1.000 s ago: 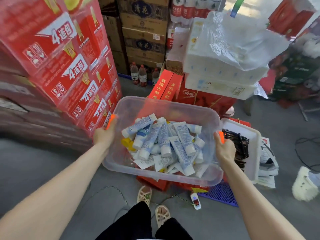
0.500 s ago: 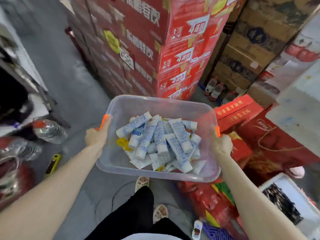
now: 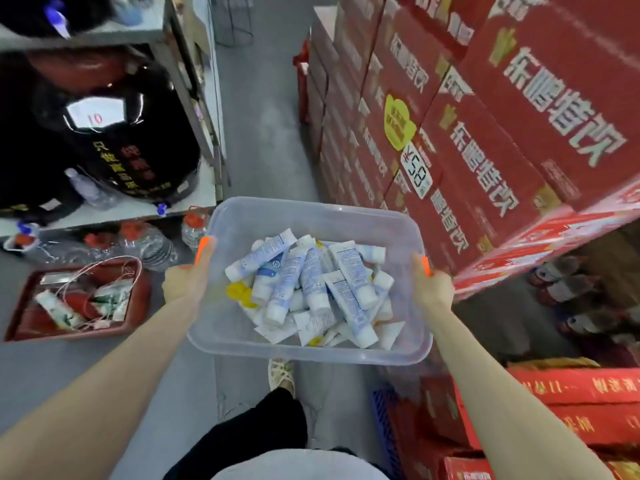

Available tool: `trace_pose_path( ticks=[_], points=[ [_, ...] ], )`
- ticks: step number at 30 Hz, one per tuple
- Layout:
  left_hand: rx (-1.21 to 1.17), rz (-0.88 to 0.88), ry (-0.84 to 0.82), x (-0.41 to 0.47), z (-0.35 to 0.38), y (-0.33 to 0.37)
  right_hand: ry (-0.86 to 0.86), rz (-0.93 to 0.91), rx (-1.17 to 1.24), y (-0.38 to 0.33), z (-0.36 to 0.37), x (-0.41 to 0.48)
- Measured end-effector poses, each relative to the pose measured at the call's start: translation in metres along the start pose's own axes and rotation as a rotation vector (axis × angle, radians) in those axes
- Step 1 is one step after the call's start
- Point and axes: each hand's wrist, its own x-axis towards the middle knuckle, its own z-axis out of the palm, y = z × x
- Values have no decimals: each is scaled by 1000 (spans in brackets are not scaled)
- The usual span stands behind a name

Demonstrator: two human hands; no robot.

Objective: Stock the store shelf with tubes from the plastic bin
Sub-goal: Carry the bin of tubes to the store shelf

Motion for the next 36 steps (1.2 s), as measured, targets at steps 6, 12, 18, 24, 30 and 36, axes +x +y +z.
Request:
trace_pose_path(
  ticks=[6, 12, 18, 24, 30, 36],
  points=[
    [-55, -19, 47, 102, -1, 78, -43, -5, -39, -107, 74, 67],
    [-51, -17, 110, 190, 23, 152, -45, -92, -76, -201, 134, 149],
    [-19, -55, 131, 291, 79, 236, -88, -167, -117, -304, 195, 259],
    [-91, -89, 172, 386, 142, 354, -124, -155, -109, -423, 256, 394],
    [-110, -133, 246, 485, 188, 455, -102, -224, -141, -545, 309, 503],
    [-99, -78, 248, 600, 238, 567, -100, -254, -184, -666, 388, 604]
  ],
)
